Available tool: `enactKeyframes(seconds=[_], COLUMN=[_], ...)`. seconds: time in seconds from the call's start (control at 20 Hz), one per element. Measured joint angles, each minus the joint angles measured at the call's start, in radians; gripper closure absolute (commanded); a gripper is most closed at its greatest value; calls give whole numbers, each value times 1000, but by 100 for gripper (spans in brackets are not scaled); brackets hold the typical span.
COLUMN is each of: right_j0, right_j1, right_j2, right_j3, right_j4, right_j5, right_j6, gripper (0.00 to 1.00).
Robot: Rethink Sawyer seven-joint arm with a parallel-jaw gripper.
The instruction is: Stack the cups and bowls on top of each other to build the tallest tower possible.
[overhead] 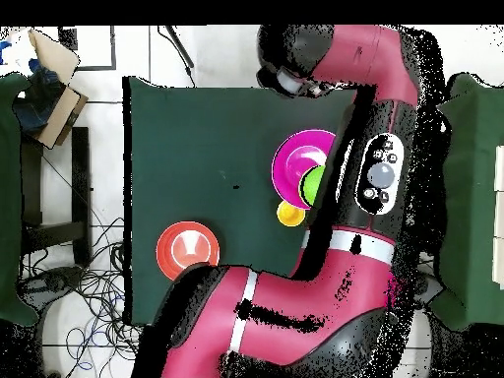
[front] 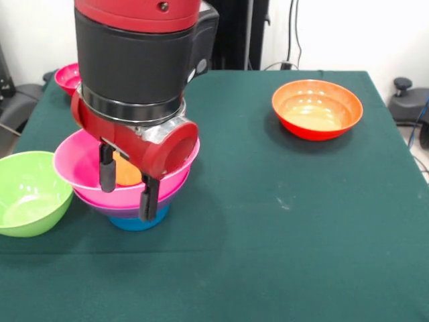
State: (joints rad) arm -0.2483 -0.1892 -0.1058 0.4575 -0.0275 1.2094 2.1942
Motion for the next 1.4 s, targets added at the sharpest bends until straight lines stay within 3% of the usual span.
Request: enactKeyframes(seconds=[0.65,1.4], right_j0=[-53,-105], right_j1=[-20,-22], right_j2=[1,13], right_j3=[124,175], right_j4=[-6,-7], right_j5=[-143,-161], right_j6=[-25,-29], gripper=[0,0])
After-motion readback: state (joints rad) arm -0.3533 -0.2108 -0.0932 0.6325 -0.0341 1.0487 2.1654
